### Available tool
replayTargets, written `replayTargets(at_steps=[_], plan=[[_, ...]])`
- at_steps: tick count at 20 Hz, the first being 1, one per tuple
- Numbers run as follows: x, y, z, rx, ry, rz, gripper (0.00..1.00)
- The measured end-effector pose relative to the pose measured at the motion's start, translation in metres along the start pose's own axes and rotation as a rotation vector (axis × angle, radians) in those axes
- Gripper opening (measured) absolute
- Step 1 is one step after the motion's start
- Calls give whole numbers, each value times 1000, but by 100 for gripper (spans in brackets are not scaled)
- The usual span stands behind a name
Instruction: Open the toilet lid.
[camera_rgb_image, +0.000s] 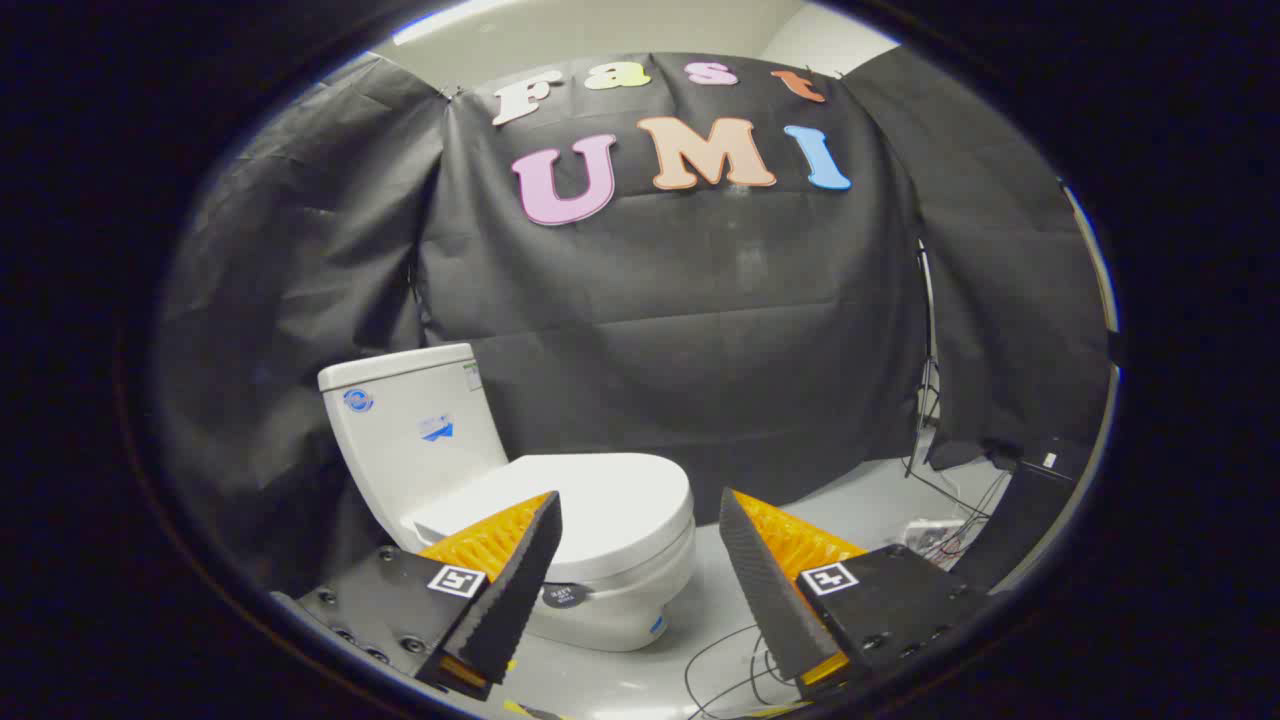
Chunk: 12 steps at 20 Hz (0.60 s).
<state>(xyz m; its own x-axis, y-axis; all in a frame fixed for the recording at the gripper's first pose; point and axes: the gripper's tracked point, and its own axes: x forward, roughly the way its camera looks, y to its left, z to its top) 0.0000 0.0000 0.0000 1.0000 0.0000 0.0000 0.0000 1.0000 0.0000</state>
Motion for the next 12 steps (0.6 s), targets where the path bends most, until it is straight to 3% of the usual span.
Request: replayTargets(at_steps=[8,12], plan=[[6,-11,-28,55,102,-33,99],[13,-12,-52,149,195,-43,99]])
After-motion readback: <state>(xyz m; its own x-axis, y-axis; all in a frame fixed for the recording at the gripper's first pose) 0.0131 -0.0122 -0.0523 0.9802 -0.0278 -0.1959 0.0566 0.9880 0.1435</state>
